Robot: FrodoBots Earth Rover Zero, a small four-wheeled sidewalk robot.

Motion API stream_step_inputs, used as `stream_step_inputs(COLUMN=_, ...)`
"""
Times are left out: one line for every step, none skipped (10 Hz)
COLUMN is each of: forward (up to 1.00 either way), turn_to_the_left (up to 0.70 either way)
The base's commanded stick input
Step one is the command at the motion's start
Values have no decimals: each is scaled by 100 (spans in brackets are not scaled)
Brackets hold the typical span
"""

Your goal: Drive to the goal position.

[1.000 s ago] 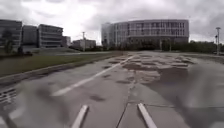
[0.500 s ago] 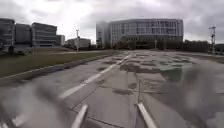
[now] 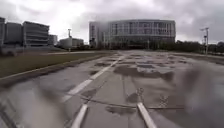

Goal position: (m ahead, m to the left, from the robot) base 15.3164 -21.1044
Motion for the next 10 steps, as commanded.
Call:
stream_step_inputs(forward=100, turn_to_the_left=-27)
stream_step_inputs(forward=100, turn_to_the_left=-27)
stream_step_inputs(forward=100, turn_to_the_left=-27)
stream_step_inputs(forward=100, turn_to_the_left=-27)
stream_step_inputs(forward=100, turn_to_the_left=-27)
stream_step_inputs(forward=100, turn_to_the_left=-27)
stream_step_inputs(forward=100, turn_to_the_left=-27)
stream_step_inputs(forward=100, turn_to_the_left=-27)
stream_step_inputs(forward=100, turn_to_the_left=-27)
stream_step_inputs(forward=100, turn_to_the_left=-27)
